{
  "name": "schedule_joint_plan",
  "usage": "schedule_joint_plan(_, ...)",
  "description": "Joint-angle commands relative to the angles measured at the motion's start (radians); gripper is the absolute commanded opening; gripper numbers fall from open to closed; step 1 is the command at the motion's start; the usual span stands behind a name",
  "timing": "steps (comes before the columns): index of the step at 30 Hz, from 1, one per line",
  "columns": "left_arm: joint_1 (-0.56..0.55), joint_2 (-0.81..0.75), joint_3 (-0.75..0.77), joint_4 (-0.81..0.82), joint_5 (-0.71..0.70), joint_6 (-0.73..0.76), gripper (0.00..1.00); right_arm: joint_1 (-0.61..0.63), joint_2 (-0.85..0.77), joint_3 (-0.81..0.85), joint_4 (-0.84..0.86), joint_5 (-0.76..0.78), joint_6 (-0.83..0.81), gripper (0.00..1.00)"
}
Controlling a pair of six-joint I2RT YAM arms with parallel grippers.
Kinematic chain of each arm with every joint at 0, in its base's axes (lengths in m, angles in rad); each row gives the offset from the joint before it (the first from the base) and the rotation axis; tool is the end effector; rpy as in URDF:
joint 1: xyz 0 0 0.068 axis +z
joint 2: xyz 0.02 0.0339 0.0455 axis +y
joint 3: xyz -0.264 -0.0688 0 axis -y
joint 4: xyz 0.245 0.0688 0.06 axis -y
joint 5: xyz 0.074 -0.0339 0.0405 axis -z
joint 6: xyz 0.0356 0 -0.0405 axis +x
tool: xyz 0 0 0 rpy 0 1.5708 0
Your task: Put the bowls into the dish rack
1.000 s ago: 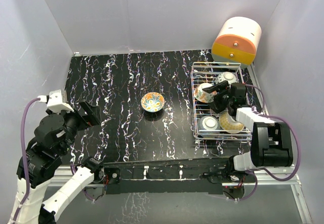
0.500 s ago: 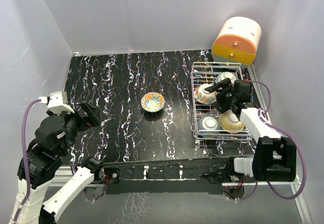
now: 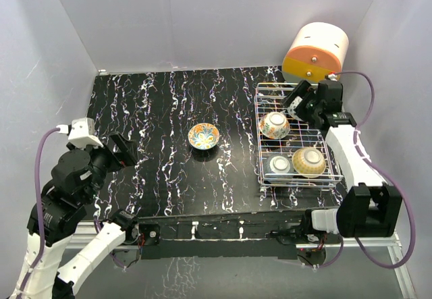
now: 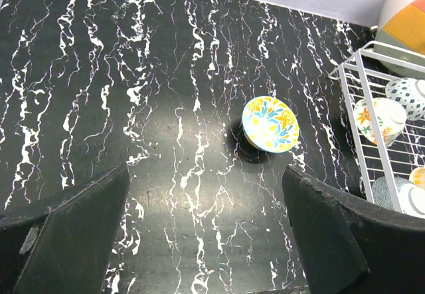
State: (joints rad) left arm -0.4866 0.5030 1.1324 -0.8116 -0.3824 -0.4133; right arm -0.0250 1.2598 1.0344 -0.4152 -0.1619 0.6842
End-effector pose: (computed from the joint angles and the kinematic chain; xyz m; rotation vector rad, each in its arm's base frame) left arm 0.0563 -0.0148 0.4141 -0.2150 1.7375 -0.3246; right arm 0.2790 -0.0012 0.3033 0.6966 2.1457 0.5391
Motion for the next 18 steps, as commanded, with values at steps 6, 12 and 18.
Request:
schedule_joint_plan(6, -0.004, 0.040, -0.013, 0.036, 0.024, 0.014, 0.97, 0.151, 0.237, 0.260, -0.201, 0.262, -0.344, 0.99)
schedule_joint_plan(12, -0.003, 0.035, -0.011, 0.024, 0.013, 0.014, 0.97, 0.217, 0.318, 0.308, -0.217, 0.378, -0.390, 0.99)
schedule_joint_plan(18, -0.004, 0.028, -0.011, 0.014, 0.002, 0.016, 0.97, 0.253, 0.402, 0.357, -0.242, 0.403, -0.444, 0.94)
